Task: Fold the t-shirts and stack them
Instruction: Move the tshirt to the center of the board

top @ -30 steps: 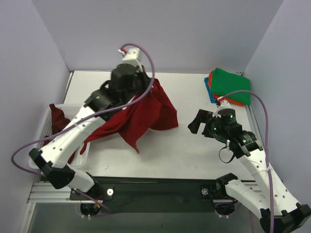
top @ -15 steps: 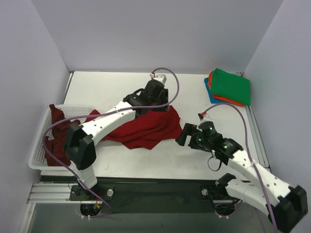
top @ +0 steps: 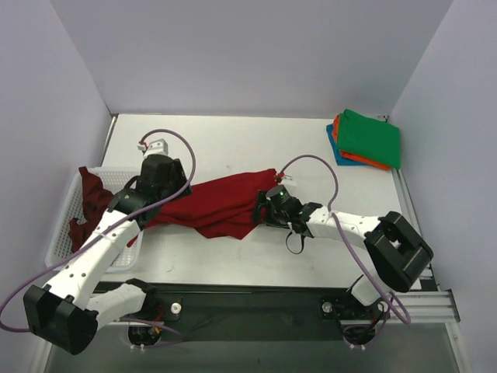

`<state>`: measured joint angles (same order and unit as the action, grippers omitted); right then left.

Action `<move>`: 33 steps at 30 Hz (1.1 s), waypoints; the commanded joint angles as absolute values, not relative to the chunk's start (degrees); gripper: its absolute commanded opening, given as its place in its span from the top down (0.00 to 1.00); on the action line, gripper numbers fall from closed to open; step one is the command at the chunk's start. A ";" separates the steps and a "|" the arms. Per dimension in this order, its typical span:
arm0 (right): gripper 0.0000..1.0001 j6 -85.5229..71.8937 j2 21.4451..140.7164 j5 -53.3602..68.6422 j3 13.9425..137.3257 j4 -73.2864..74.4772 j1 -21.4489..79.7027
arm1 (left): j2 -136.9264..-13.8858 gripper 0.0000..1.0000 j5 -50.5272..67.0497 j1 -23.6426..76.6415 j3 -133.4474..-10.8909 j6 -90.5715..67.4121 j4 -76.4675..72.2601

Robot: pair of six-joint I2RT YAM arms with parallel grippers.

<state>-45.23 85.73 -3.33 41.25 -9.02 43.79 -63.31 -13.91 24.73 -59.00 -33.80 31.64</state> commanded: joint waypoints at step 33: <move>0.93 -48.08 96.25 -3.69 50.18 -13.10 39.46 | -66.63 1.00 -31.55 18.90 -48.24 -46.41 33.66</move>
